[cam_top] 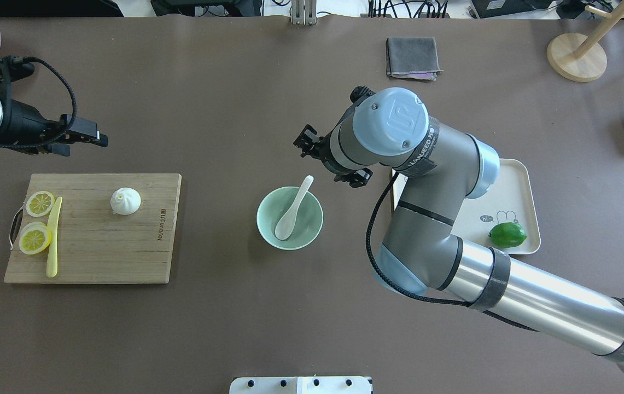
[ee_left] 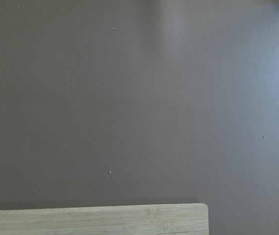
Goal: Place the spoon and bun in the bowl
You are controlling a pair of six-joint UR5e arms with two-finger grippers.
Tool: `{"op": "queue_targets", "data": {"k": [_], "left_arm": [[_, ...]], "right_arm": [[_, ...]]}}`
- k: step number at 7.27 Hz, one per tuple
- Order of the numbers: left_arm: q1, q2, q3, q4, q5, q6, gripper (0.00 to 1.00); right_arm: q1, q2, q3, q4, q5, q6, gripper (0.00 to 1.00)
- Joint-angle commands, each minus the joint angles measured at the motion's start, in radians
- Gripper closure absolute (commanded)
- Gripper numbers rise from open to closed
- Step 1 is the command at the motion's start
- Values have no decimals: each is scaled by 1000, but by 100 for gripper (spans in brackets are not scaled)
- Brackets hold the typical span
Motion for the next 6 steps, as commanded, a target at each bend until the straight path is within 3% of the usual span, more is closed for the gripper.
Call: {"op": "queue_targets", "data": {"k": [1, 3, 6], "left_arm": [[144, 29, -4, 0, 151, -13, 4], [198, 42, 3, 0, 207, -13, 15], [208, 36, 10, -1, 209, -18, 34]], "right_arm": [[48, -51, 46, -22, 55, -88, 0], [50, -63, 48, -20, 55, -99, 0], [47, -88, 45, -10, 55, -99, 0]]}}
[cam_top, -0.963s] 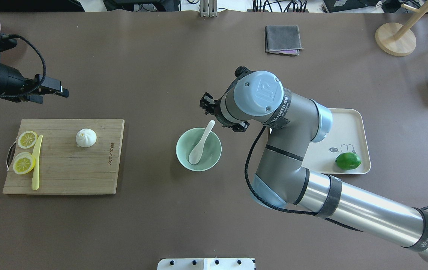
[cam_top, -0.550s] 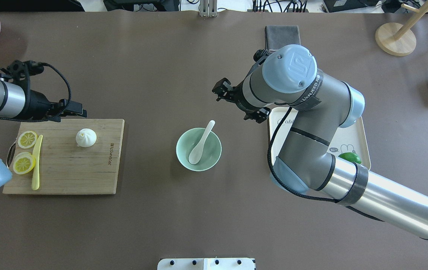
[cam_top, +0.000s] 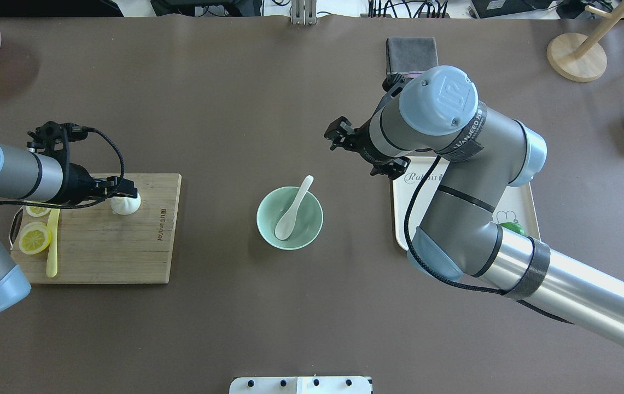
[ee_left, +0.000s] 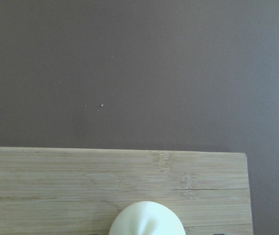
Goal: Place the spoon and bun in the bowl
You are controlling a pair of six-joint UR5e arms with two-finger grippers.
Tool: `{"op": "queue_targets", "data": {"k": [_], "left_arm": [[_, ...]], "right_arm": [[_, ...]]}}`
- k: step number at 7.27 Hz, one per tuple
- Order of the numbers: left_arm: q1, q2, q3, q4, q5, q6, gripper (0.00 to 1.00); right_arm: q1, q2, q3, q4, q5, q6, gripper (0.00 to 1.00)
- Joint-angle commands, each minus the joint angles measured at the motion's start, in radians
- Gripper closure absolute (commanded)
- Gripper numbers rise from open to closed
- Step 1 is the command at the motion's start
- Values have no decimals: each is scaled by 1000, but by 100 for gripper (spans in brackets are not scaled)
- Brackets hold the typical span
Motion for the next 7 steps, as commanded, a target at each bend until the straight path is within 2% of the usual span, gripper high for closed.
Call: {"op": "queue_targets", "data": {"k": [1, 2, 4, 5, 7], "left_arm": [[12, -2, 2, -1, 3, -2, 40], [12, -4, 2, -1, 3, -2, 54], [12, -11, -1, -3, 2, -3, 93], [12, -25, -5, -3, -1, -6, 100], [12, -101, -19, -7, -10, -101, 100]], "right_arm": [[-1, -16, 2, 5, 2, -1, 0], [1, -19, -1, 5, 0, -1, 0], [2, -25, -3, 6, 0, -20, 0], [4, -30, -4, 6, 0, -21, 0], [25, -39, -3, 6, 6, -52, 0]]}}
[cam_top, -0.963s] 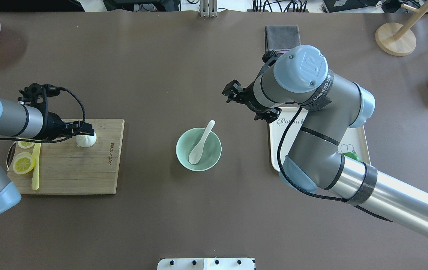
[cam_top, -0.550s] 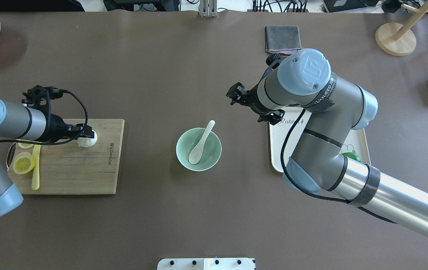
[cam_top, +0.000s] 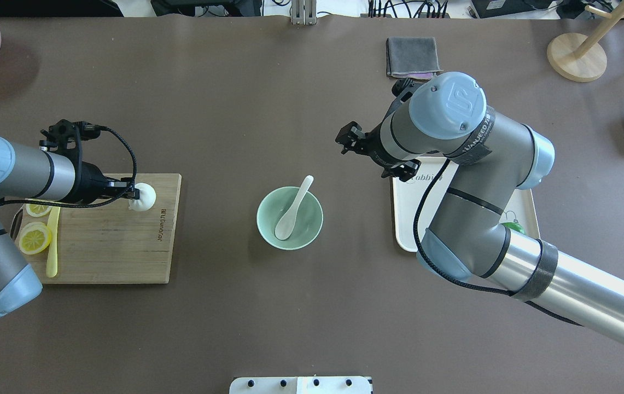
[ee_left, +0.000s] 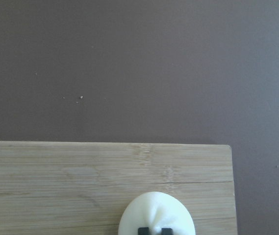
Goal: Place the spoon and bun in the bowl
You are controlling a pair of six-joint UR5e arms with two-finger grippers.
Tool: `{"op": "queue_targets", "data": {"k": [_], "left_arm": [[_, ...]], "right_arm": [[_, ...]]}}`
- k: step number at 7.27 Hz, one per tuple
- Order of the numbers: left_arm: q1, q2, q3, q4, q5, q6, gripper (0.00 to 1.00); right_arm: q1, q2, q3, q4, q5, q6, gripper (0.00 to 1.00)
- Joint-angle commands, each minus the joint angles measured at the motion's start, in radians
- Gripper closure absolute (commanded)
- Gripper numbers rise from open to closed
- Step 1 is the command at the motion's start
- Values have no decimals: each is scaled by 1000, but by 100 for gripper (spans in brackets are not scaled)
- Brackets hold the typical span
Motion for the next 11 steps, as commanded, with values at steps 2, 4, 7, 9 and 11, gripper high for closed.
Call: {"op": "queue_targets", "data": {"k": [2, 4, 7, 9, 11], "left_arm": [[59, -216, -9, 2, 8, -253, 100], [180, -318, -27, 28, 137, -354, 100], [233, -335, -28, 80, 214, -344, 2], [216, -193, -103, 78, 200, -244, 2], [38, -107, -111, 118, 11, -82, 2]], "right_arm": [[99, -63, 16, 2, 108, -94, 0], [191, -158, 67, 0, 193, -233, 0], [219, -177, 68, 0, 220, -266, 0], [281, -239, 119, -12, 221, -315, 0], [341, -371, 150, -3, 223, -584, 0]]}}
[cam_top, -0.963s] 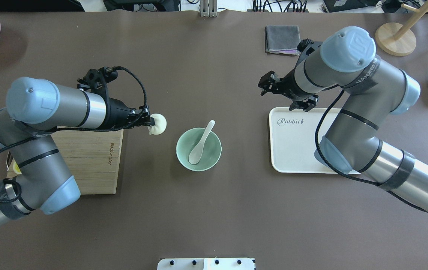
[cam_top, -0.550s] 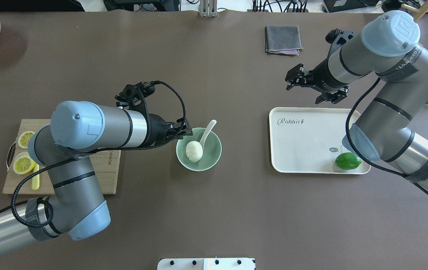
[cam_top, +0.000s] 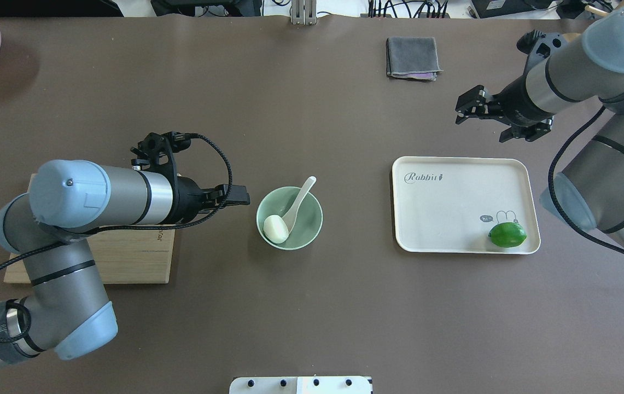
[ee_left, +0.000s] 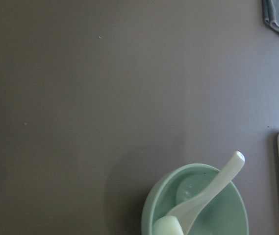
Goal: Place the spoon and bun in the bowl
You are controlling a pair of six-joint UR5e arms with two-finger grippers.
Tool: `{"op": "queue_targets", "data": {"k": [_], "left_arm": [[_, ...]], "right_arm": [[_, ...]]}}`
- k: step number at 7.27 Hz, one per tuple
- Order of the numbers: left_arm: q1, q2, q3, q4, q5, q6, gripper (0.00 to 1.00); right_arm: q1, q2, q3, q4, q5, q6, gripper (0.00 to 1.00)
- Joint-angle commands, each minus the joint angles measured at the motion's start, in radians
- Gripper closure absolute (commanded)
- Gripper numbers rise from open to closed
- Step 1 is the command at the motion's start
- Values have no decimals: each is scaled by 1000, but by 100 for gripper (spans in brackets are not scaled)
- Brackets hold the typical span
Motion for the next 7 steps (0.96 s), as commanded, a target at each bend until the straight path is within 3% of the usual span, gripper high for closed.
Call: {"op": "queue_targets", "data": {"k": [1, 3, 5, 7], "left_arm": [[-276, 161, -10, 28, -275, 276, 2], [-559, 330, 46, 34, -446, 754, 2], [-750, 357, 230, 45, -483, 1145, 2], [-886, 342, 345, 66, -545, 1298, 2]], "right_arm": [[89, -123, 24, 3, 48, -259, 0], [276, -220, 14, -10, 192, -561, 0], [440, -347, 11, -12, 210, -820, 0], [533, -377, -49, -53, 231, -1036, 0]]}}
